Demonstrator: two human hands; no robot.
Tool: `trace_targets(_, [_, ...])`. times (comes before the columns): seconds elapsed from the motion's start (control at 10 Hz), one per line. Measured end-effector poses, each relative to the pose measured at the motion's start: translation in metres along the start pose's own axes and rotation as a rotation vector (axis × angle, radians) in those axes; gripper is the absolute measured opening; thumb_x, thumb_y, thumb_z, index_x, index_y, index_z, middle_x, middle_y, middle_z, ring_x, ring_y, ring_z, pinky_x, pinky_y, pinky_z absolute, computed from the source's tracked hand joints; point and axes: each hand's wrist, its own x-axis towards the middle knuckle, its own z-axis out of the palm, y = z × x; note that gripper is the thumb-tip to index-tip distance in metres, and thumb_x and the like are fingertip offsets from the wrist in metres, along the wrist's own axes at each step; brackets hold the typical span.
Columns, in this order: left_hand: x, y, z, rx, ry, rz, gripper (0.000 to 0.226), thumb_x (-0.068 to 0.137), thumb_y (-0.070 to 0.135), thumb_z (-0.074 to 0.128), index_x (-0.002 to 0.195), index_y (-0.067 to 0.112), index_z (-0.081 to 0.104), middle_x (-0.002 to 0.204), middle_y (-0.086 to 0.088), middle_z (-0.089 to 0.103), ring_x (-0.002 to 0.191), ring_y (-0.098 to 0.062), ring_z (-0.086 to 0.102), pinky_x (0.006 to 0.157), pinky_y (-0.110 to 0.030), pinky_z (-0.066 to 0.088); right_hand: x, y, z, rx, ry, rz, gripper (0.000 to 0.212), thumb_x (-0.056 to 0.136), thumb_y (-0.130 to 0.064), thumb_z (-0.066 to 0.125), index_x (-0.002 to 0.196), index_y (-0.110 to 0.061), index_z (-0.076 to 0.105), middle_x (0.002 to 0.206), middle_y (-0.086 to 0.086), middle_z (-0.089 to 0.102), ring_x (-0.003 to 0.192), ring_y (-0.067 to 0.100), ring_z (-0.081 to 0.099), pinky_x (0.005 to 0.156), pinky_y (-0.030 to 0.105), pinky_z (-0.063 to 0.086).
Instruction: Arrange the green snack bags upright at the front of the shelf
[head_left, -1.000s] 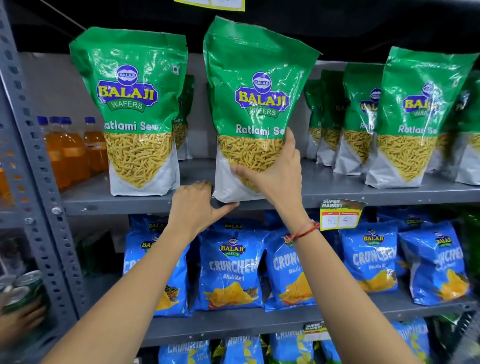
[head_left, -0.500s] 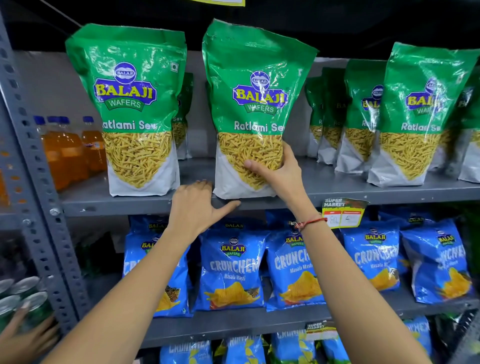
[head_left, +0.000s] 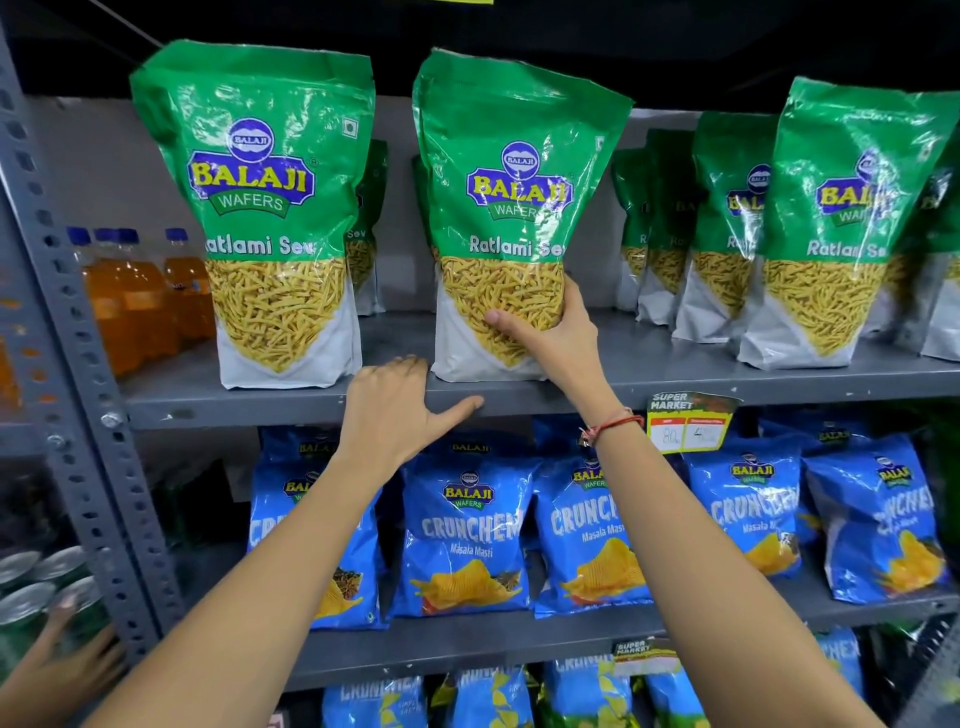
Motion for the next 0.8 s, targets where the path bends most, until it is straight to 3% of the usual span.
trace_targets(0.2, [0.001, 0.001, -0.001, -0.021, -0.046, -0.018, 0.089, 0.071, 0.083, 0.022, 0.095, 0.008, 0.065, 0.094, -0.009, 0.071, 0.085, -0.028, 0.066, 0.069, -0.038, 0.049, 0.001, 0.002, -0.002, 0.000, -0.010, -0.008, 0.092, 0.058, -0.048, 0.087, 0.135, -0.025, 0.043, 0.121, -0.010, 0.059, 0.105, 0.003, 0.055, 0.087, 0.015, 0.042])
trace_targets(0.4, [0.001, 0.000, -0.002, -0.022, -0.074, -0.036, 0.093, 0.070, 0.084, 0.019, 0.099, 0.008, 0.065, 0.100, -0.009, 0.072, 0.091, -0.026, 0.066, 0.074, -0.039, 0.052, 0.000, 0.002, -0.002, 0.019, 0.004, -0.011, 0.093, 0.057, -0.050, 0.087, 0.135, -0.028, 0.042, 0.116, -0.015, 0.057, 0.098, -0.007, 0.053, 0.069, -0.004, 0.040])
trace_targets(0.6, [0.000, 0.001, -0.004, -0.033, -0.085, -0.040, 0.096, 0.070, 0.085, 0.018, 0.102, 0.007, 0.065, 0.105, -0.011, 0.071, 0.096, -0.026, 0.065, 0.077, -0.039, 0.052, -0.003, -0.002, -0.004, -0.031, -0.018, -0.018, 0.097, 0.059, -0.053, 0.084, 0.139, -0.027, 0.036, 0.119, -0.013, 0.054, 0.106, 0.003, 0.053, 0.082, 0.009, 0.038])
trace_targets(0.7, [0.002, -0.002, -0.003, -0.059, -0.094, -0.054, 0.097, 0.072, 0.084, 0.026, 0.117, 0.005, 0.058, 0.125, -0.013, 0.063, 0.119, -0.026, 0.055, 0.090, -0.040, 0.047, -0.004, -0.007, -0.008, -0.052, 0.012, -0.061, 0.108, 0.058, -0.059, 0.080, 0.144, -0.020, 0.029, 0.134, -0.004, 0.051, 0.117, 0.007, 0.049, 0.095, 0.016, 0.041])
trace_targets(0.8, [0.003, -0.002, -0.005, -0.168, -0.048, -0.101, 0.089, 0.079, 0.072, 0.041, 0.133, 0.001, 0.045, 0.142, -0.017, 0.047, 0.135, -0.026, 0.039, 0.104, -0.040, 0.039, -0.010, -0.017, -0.016, -0.079, 0.101, -0.124, 0.110, 0.060, -0.064, 0.075, 0.147, -0.018, 0.027, 0.144, 0.003, 0.043, 0.129, 0.015, 0.043, 0.108, 0.035, 0.038])
